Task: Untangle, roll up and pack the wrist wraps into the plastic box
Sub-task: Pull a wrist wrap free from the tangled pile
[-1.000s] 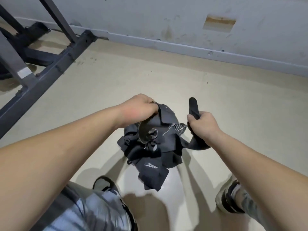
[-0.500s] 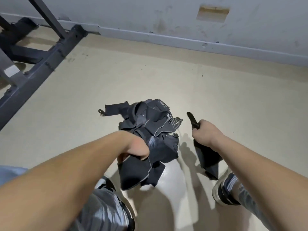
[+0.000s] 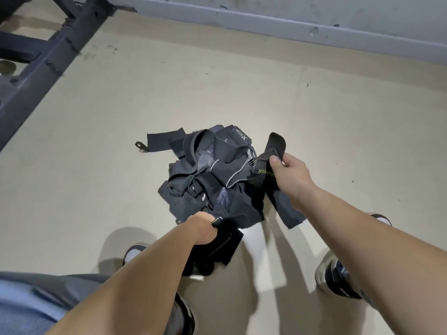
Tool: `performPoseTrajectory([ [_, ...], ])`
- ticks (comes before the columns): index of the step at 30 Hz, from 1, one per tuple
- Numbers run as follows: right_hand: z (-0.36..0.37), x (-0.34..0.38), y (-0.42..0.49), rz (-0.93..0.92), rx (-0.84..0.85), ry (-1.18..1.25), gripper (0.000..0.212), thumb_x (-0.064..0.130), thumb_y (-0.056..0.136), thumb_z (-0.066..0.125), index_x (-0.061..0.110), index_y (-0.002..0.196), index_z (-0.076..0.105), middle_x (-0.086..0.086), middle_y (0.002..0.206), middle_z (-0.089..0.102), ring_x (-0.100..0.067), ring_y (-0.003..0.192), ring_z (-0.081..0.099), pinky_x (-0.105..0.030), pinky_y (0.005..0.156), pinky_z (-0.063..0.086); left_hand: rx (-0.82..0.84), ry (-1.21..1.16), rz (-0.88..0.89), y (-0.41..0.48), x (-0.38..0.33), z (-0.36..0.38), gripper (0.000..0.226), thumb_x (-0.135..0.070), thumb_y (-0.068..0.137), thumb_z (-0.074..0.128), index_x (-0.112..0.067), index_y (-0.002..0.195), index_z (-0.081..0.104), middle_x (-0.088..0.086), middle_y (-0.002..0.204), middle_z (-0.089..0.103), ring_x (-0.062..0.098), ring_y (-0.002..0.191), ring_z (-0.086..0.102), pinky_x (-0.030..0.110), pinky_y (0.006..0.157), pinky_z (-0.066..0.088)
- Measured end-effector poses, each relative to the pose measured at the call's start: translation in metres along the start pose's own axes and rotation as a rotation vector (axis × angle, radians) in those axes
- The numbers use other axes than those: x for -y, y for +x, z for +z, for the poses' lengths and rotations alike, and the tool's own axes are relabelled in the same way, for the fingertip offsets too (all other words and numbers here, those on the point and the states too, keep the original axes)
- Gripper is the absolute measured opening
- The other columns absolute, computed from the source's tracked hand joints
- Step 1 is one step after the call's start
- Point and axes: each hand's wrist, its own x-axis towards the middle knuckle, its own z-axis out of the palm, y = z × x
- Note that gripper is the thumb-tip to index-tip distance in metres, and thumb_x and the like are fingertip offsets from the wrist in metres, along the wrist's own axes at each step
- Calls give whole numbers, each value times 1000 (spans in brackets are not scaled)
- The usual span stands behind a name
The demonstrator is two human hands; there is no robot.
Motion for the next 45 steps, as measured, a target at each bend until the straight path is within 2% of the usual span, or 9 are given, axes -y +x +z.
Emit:
performPoseTrajectory([
  [5,4,-4,-6,-5,-87,46,22,29,108,53,18,99,70,0,91,73,-20,81,65,-31,78,54,-57,-274,-29,-13,-9,9,18,-20,88,60,-15,72,54,4,74,57,27,76,54,31,70,43],
  [11,-4,-5,-3,-3,-139,16,21,28,109,51,17,99,66,5,83,63,-13,74,55,-22,66,44,521,-566,-266,-43,-15,23,43,-15,75,60,-4,116,69,20,115,77,37,105,76,44,99,59],
  [15,-5,-8,2,40,-135,86,22,31,108,53,21,95,67,3,87,66,-19,81,58,-29,72,48,152,-169,-119,-25,-24,19,22,-30,88,56,-14,98,67,8,104,69,29,98,67,33,82,48],
  [24,-2,-6,22,120,-104,171,23,35,107,54,20,95,67,1,92,67,-20,82,58,-30,75,47,-428,-176,109,29,-51,-33,24,-17,92,50,-19,115,54,11,138,46,36,126,50,48,104,46],
  [29,-3,-13,30,124,-95,173,24,34,107,55,18,98,69,0,94,69,-21,84,61,-33,78,51,-173,106,154,65,-69,-51,33,-27,95,53,-39,125,60,4,176,-14,33,162,-12,60,124,23],
  [32,-7,-16,33,180,-95,181,25,36,106,57,20,93,70,-2,96,74,-24,87,66,-42,91,58,-119,167,127,83,-60,-50,31,-36,97,54,-42,127,55,3,176,-10,34,162,-4,65,121,26],
  [36,-10,-17,31,221,-101,192,25,34,107,56,19,93,70,-1,94,73,-23,86,67,-41,91,58,-450,261,203,82,-64,-63,33,-30,105,48,-13,132,54,8,139,45,28,139,41,50,110,42],
  [39,-8,-14,27,225,-107,192,25,34,108,55,20,92,69,0,95,72,-23,85,66,-36,85,56,-525,17,218,70,-65,-77,28,-31,108,46,-10,92,57,10,101,61,34,104,64,44,90,50],
  [45,-3,-8,23,248,-89,232,31,35,107,56,9,93,64,-2,87,60,-24,78,55,-31,72,48,-280,107,245,40,-66,-73,62,-44,102,56,-11,55,32,4,56,34,22,56,35,35,57,31],
])
